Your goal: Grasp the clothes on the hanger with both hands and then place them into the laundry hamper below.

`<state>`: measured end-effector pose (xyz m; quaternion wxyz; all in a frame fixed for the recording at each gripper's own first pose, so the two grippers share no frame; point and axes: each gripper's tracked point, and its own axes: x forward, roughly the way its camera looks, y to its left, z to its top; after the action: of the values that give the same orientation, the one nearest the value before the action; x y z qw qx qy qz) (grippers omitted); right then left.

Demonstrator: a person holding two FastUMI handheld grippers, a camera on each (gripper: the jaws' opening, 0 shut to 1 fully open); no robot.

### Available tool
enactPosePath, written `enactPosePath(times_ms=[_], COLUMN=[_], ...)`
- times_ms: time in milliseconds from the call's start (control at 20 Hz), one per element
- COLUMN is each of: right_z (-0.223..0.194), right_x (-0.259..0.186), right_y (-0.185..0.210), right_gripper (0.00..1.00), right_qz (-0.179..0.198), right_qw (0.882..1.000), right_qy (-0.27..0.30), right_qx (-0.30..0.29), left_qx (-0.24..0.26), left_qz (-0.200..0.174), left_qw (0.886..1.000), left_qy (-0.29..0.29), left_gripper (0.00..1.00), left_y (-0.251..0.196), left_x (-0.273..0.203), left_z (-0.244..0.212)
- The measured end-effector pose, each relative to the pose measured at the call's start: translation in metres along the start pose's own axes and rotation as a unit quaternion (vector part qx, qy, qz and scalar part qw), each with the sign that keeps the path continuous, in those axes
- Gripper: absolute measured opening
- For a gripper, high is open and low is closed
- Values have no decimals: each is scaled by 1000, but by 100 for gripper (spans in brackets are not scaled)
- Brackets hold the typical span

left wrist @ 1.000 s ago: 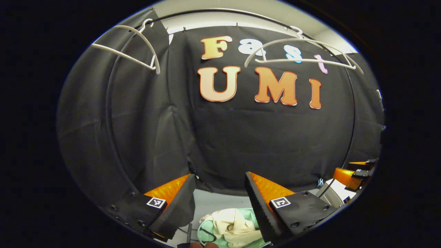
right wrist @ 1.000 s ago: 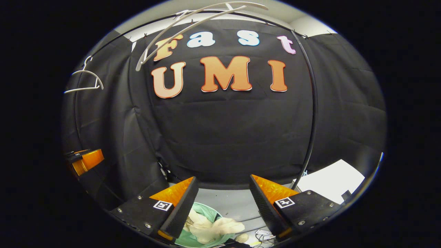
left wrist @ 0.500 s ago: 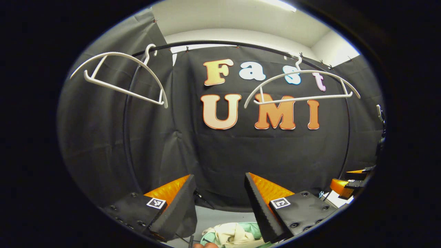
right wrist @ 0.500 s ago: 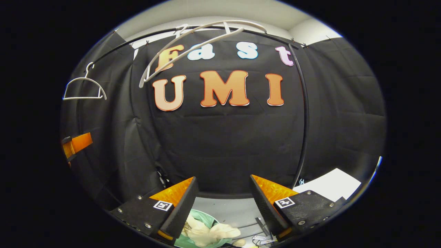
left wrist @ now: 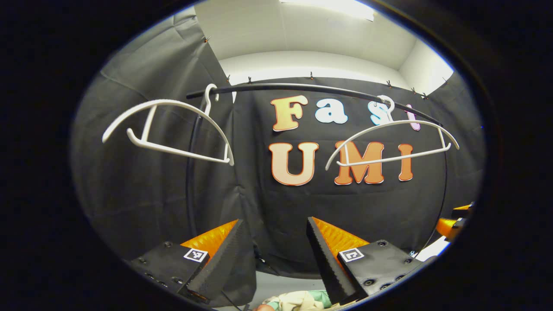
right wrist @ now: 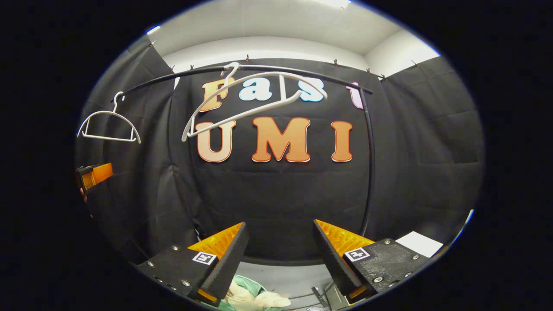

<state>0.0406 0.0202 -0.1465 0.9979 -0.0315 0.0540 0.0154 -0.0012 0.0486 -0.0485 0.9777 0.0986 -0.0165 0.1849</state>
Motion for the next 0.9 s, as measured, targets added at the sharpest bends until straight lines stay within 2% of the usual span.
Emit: enactPosePath(times_ms=[150,200,300,800,850,900], right_z=[12,12,10,5,4,4], right_x=[-3,-3,-1,3,3,3], right_y=[-5,-6,-6,-11,-11,-11], right_gripper=[99,86,92,92,92,92], right_qz=[-2,-4,-5,-10,-10,-10], right_qw=[1000,1000,1000,1000,1000,1000], right_qy=[-8,-9,-6,-1,0,2], right_qx=[7,11,15,12,13,13], left_qx=[-11,-15,-21,-23,-23,-24], left_qz=[2,2,0,-20,-22,-24], left_qw=[1000,1000,1000,999,999,999], left_qy=[-1,-2,6,19,20,22], left_gripper=[90,95,92,90,95,95], left_y=[3,5,5,1,0,-1], left_x=[-2,-3,-3,5,6,6], left_z=[0,-1,-7,-26,-28,-30])
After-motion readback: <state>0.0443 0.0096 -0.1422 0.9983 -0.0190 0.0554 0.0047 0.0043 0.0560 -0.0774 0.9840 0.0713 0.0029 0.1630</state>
